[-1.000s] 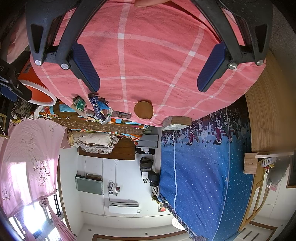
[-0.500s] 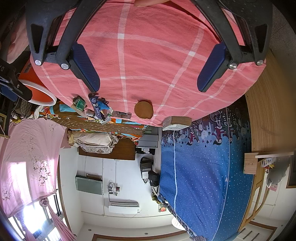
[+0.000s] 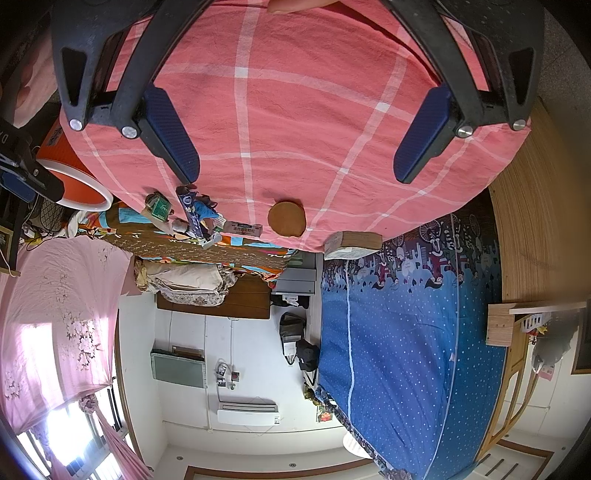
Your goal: Collect trash
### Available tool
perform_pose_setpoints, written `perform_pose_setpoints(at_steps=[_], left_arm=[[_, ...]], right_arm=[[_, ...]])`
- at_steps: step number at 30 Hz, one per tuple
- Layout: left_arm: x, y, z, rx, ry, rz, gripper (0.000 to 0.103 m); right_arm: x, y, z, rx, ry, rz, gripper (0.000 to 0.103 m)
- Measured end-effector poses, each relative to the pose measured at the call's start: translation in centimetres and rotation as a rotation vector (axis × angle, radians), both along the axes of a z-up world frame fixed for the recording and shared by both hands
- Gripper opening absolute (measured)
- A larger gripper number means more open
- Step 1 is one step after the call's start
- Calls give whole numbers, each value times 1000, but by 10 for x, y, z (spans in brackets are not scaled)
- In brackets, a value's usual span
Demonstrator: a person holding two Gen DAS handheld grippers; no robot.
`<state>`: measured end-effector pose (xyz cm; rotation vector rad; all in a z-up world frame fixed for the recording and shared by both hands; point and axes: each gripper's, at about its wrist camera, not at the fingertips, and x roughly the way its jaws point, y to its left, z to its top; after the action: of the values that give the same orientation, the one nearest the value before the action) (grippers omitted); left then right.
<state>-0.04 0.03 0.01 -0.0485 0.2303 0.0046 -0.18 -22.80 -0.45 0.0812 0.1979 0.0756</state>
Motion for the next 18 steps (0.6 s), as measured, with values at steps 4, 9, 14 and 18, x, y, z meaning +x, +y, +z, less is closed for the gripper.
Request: perform_pose_setpoints(at_steps=[4, 9, 14, 18], left_arm=[[0, 0, 0, 0, 0, 0, 103], [0, 0, 0, 0, 0, 0, 103], [0, 0, 0, 1, 0, 0, 103], [-2, -3, 0, 2, -3, -1, 103]], right_arm=[[0, 0, 0, 1, 1, 0, 103], [0, 0, 0, 1, 0, 0, 103], [0, 0, 0, 2, 1, 0, 103], [0, 0, 0, 2, 1, 0, 103]])
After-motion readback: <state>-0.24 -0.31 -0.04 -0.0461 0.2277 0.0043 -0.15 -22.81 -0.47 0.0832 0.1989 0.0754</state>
